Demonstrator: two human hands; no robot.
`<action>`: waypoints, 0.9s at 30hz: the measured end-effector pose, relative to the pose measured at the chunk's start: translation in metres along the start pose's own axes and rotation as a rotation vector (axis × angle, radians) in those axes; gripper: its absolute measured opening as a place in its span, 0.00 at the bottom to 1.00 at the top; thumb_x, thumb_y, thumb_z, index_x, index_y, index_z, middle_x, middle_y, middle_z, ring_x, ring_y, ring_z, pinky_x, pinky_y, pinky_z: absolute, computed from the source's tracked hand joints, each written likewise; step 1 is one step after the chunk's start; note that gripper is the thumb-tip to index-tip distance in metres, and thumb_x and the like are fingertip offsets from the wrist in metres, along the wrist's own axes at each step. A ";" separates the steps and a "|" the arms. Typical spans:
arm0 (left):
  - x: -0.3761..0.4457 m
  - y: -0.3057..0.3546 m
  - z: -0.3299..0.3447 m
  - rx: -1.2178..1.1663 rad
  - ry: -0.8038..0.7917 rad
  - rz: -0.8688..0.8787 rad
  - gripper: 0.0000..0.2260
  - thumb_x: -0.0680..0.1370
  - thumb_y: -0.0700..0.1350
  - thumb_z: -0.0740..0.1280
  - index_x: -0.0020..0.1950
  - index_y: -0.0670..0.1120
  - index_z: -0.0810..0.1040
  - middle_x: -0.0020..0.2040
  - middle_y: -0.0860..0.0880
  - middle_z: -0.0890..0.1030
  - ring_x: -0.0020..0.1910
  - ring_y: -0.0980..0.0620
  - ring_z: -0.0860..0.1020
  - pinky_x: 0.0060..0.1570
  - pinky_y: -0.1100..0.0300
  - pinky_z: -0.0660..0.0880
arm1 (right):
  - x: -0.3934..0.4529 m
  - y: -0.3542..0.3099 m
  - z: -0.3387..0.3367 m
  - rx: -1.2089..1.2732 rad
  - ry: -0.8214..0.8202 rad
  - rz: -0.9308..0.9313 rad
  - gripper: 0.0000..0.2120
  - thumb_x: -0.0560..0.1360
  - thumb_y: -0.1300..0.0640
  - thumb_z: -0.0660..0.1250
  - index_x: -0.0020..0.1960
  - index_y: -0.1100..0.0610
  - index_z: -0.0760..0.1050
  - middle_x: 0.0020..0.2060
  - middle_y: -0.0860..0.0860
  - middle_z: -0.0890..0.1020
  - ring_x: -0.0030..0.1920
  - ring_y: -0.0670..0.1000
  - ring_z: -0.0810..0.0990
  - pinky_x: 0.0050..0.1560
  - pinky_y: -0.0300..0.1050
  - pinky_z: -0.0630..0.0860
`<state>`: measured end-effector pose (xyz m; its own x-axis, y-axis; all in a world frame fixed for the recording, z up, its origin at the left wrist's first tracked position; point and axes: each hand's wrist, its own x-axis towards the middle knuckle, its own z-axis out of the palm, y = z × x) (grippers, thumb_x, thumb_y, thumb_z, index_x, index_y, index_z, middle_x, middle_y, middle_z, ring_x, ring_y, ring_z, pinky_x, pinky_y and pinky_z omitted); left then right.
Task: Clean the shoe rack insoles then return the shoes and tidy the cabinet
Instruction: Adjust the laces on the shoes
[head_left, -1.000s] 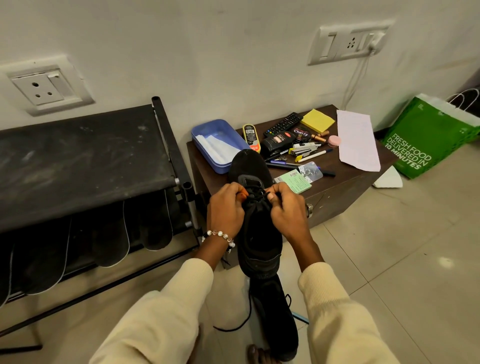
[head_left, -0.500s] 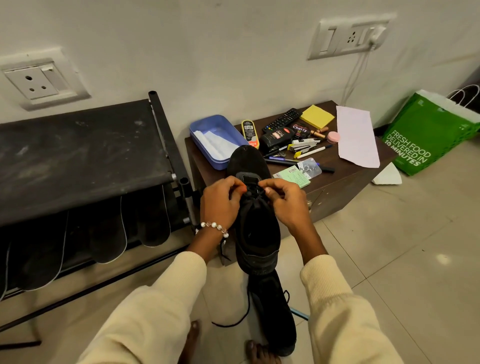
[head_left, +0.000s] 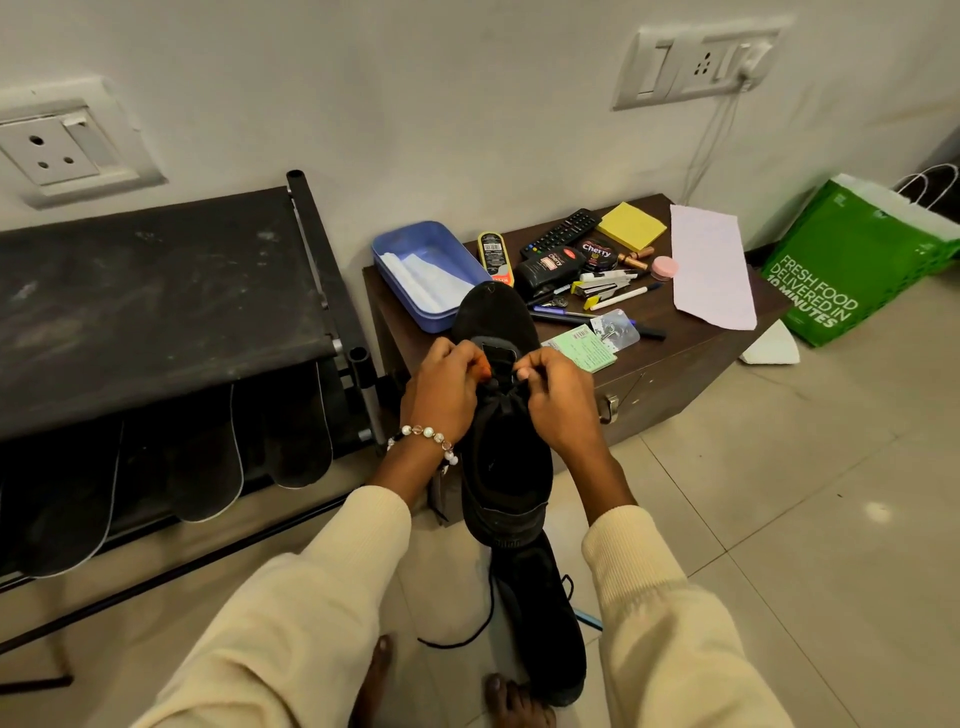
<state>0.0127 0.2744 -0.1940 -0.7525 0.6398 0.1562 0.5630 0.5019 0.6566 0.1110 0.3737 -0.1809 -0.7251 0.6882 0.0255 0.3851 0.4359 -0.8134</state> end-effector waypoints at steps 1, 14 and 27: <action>0.001 0.001 0.001 0.015 -0.010 0.002 0.04 0.80 0.42 0.63 0.48 0.46 0.77 0.50 0.48 0.73 0.46 0.45 0.76 0.39 0.57 0.67 | 0.000 0.000 0.000 -0.019 -0.011 -0.004 0.07 0.78 0.64 0.59 0.46 0.54 0.72 0.45 0.49 0.76 0.46 0.46 0.73 0.45 0.37 0.67; 0.004 -0.004 0.002 -0.061 -0.082 -0.065 0.06 0.80 0.37 0.59 0.53 0.39 0.75 0.55 0.41 0.73 0.51 0.41 0.74 0.44 0.50 0.70 | 0.002 0.003 -0.013 0.189 -0.153 0.067 0.12 0.77 0.65 0.63 0.50 0.48 0.76 0.47 0.44 0.79 0.51 0.42 0.78 0.55 0.40 0.74; -0.010 -0.007 -0.027 -0.278 -0.068 -0.011 0.11 0.70 0.36 0.74 0.50 0.47 0.85 0.48 0.49 0.84 0.49 0.52 0.81 0.57 0.58 0.76 | -0.005 0.009 -0.022 0.360 -0.164 0.078 0.15 0.73 0.70 0.67 0.46 0.49 0.81 0.47 0.46 0.84 0.51 0.45 0.82 0.59 0.46 0.77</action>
<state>0.0075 0.2486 -0.1798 -0.7278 0.6778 0.1043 0.4327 0.3358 0.8367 0.1311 0.3871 -0.1755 -0.7941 0.5970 -0.1140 0.2392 0.1345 -0.9616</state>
